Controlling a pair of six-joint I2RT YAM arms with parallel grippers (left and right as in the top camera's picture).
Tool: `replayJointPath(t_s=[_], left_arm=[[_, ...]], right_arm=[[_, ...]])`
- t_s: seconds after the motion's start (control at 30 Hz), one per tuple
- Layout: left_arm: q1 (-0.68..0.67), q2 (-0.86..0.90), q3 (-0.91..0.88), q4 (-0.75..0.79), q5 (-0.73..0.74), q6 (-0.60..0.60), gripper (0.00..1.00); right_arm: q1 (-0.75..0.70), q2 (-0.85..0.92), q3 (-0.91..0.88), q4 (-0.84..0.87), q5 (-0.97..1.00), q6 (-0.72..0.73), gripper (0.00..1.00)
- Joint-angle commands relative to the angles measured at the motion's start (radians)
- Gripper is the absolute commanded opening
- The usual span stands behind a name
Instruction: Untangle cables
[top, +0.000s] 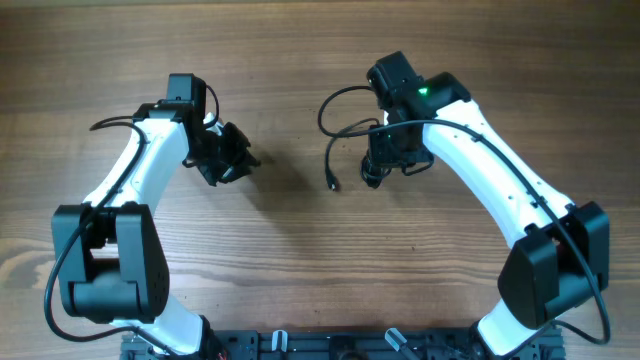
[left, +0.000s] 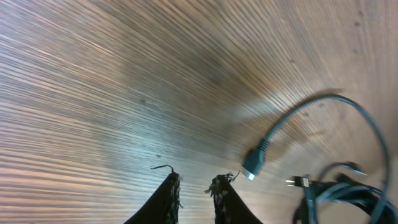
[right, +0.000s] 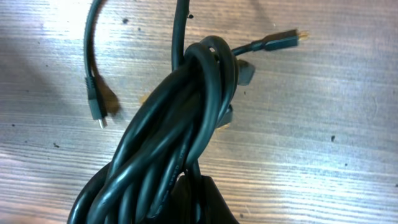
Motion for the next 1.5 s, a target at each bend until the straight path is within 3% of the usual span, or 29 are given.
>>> replayJointPath(t_s=[0.0,0.1,0.27,0.33,0.47,0.57,0.7,0.87,0.93,1.0,1.13,1.3,1.47], left_arm=[[-0.01,-0.019,0.014,-0.004,-0.069,0.024,0.21],[-0.01,-0.019,0.014,-0.005,-0.069,0.024,0.2],[-0.01,-0.019,0.014,-0.004,-0.069,0.024,0.2],[-0.01,-0.019,0.014,-0.003,-0.069,0.024,0.19],[-0.01,-0.019,0.014,0.0,-0.064,0.039,0.14],[-0.014,-0.02,0.014,0.039,0.06,0.138,0.06],[-0.09,-0.042,0.014,0.119,0.121,0.18,0.17],[-0.289,-0.057,0.061,0.178,-0.017,0.205,0.26],[-0.396,-0.057,0.094,0.22,-0.128,0.2,0.43],[-0.441,-0.055,0.1,0.252,-0.197,0.17,0.52],[-0.5,-0.032,0.1,0.266,-0.339,0.117,0.53],[-0.521,0.039,0.1,0.255,-0.343,0.137,0.49],[-0.503,0.058,0.098,0.163,-0.343,0.289,0.44]], right_arm=[[0.051,0.025,0.029,0.061,0.029,-0.077,0.06],[0.083,0.069,0.029,0.134,-0.083,-0.148,0.12],[0.098,0.099,0.029,0.17,-0.192,-0.291,0.58],[0.09,0.091,0.033,0.172,-0.327,-0.363,0.66],[0.01,0.067,0.077,0.216,-0.608,-0.374,0.67],[-0.087,0.056,0.137,0.213,-0.641,-0.281,0.67],[-0.245,0.05,0.163,0.211,-0.641,-0.202,0.67],[-0.417,0.05,0.163,0.169,-0.64,-0.207,0.68],[-0.465,0.05,0.163,0.158,-0.64,-0.219,0.68],[-0.475,0.05,0.163,0.158,-0.639,-0.232,0.68],[-0.473,0.05,0.163,0.153,-0.591,-0.233,0.69],[-0.473,0.05,0.163,0.144,-0.565,-0.246,0.69],[-0.471,0.05,0.162,0.129,-0.564,-0.285,0.7]])
